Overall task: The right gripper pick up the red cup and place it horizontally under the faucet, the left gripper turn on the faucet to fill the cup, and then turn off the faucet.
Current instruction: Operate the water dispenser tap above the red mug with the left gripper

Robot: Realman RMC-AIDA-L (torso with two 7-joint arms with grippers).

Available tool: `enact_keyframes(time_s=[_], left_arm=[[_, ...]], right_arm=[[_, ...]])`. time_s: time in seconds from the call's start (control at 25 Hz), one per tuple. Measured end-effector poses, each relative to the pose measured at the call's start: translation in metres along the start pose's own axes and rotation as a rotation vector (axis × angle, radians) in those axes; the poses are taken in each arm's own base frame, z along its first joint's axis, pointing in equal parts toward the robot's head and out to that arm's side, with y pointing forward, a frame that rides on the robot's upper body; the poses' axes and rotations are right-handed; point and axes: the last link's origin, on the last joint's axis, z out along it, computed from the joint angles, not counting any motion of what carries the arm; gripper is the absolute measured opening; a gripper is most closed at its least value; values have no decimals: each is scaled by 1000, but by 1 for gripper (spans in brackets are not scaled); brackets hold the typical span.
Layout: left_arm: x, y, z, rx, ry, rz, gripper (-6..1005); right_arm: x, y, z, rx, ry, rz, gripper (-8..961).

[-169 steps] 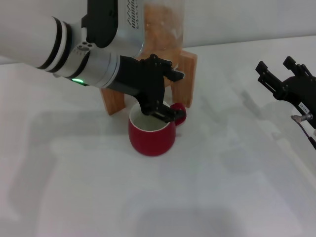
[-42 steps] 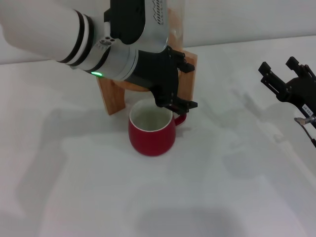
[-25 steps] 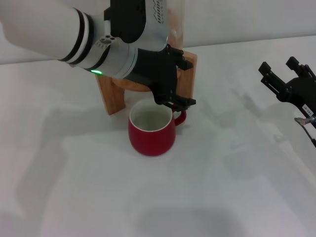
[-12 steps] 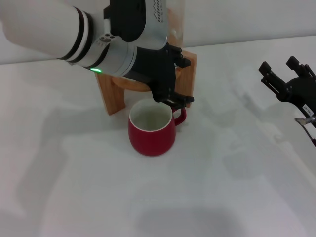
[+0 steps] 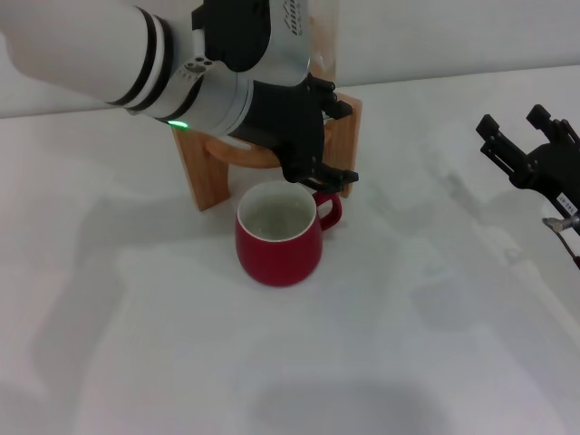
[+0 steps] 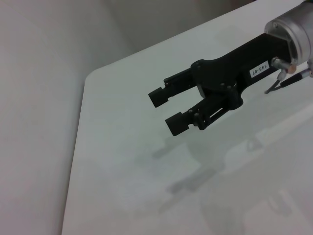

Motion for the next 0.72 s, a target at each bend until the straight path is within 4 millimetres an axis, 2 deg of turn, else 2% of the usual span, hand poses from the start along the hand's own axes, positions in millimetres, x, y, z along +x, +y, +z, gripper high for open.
enact_keyframes(time_s=[0.4, 0.72], left_arm=[[4, 3, -2, -2, 18, 7, 815], [10, 29, -11, 17, 82, -4, 815]], right_arm=[[0, -1, -1, 2, 2, 1, 857], [1, -1, -4, 1, -1, 7, 857]])
